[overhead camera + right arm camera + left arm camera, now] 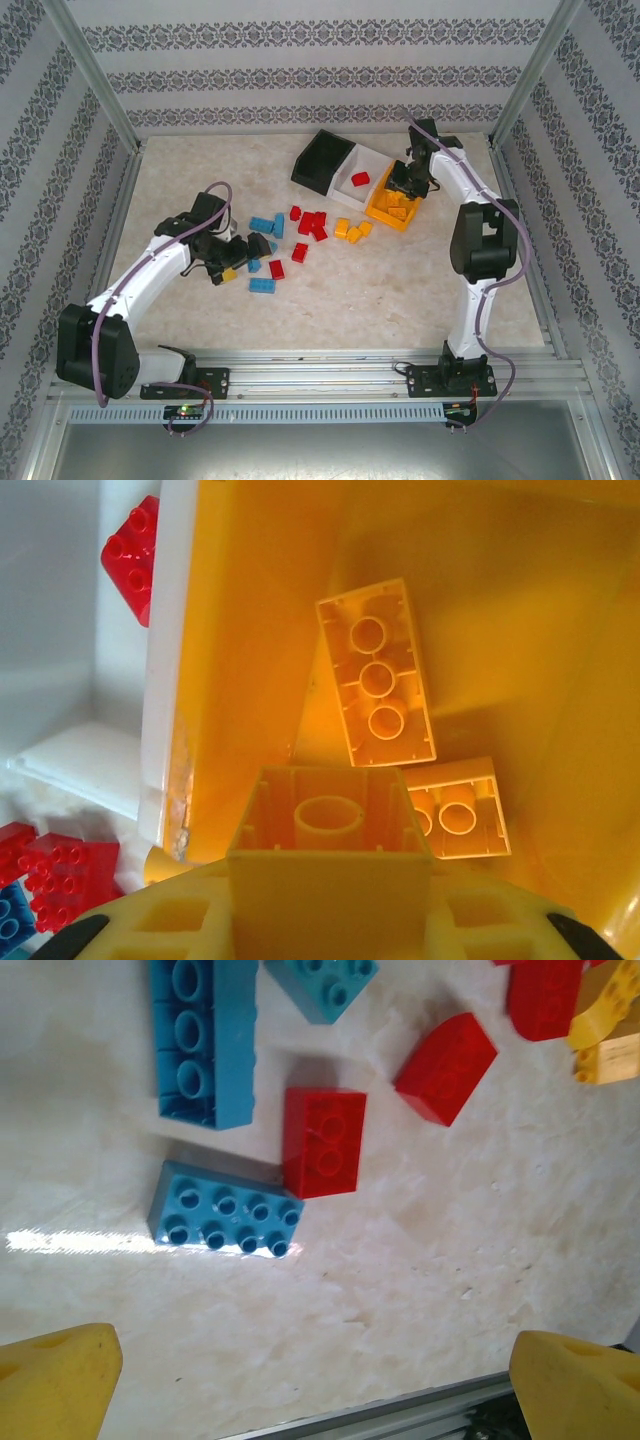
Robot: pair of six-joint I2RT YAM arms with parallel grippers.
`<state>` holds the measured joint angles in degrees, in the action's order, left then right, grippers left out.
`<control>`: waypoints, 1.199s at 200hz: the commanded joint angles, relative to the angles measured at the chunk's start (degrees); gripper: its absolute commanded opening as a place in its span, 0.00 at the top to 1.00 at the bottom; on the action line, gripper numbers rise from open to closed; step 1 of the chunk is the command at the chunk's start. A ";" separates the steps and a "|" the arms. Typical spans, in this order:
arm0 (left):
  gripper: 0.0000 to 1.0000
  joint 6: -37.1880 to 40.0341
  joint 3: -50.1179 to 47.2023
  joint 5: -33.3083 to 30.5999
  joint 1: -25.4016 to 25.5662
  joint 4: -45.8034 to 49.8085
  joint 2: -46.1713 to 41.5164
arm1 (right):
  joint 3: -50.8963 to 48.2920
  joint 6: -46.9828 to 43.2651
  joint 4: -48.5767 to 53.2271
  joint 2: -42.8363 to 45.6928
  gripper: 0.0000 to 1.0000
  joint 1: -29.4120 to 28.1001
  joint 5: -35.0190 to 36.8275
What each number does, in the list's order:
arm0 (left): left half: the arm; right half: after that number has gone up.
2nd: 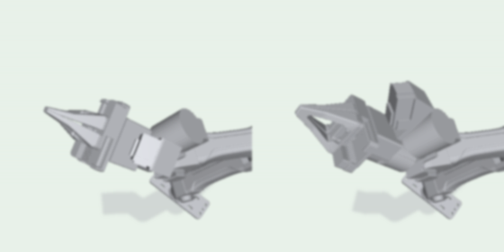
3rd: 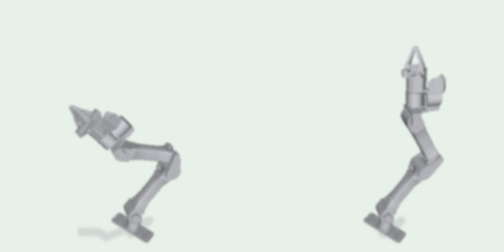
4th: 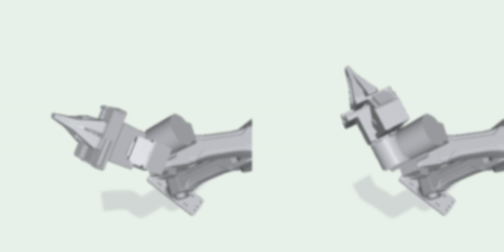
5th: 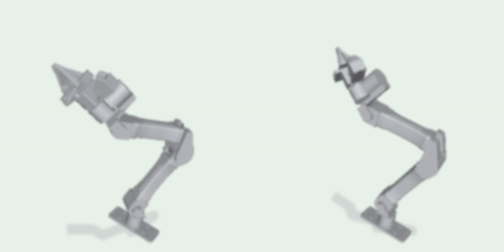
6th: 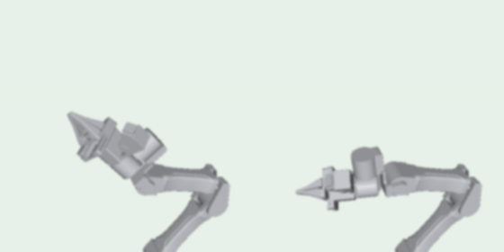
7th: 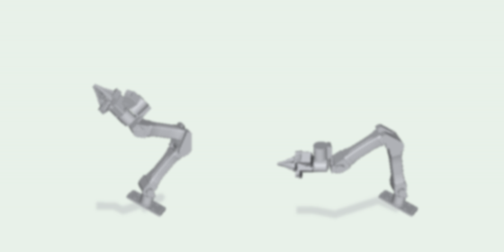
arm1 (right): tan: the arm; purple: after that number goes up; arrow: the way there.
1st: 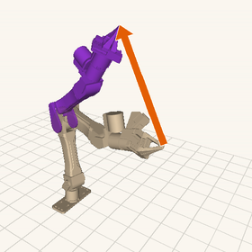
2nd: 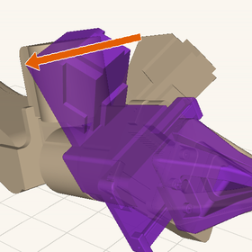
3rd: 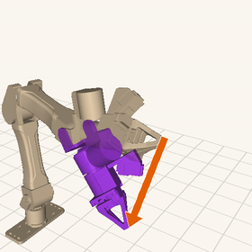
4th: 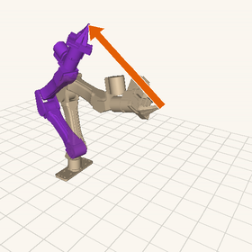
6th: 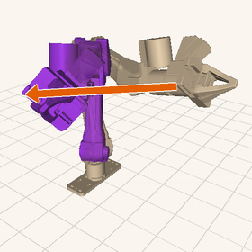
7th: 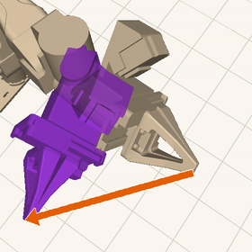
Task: Sort the legos into containers by color
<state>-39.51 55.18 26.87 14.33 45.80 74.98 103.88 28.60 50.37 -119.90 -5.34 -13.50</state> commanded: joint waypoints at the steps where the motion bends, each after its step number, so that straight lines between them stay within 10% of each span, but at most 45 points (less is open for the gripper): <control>1: 0.00 2.41 -1.01 -3.01 1.93 5.06 -0.13 | 2.47 -0.60 2.65 -1.67 0.66 0.94 1.08; 54: 0.12 1.60 -1.77 -8.27 2.90 3.38 2.92 | 2.00 -2.52 3.23 0.57 0.45 0.95 1.63; 92: 0.30 3.89 3.67 -11.20 2.88 3.05 12.01 | -4.88 -2.84 1.99 9.24 0.44 0.47 1.24; 240: 0.52 13.04 18.73 -15.28 1.21 2.55 35.11 | -31.72 1.71 -1.81 33.37 0.44 -5.75 -3.64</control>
<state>-28.71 71.92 11.92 16.36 48.05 108.27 72.84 28.84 48.99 -88.20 -9.21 -16.16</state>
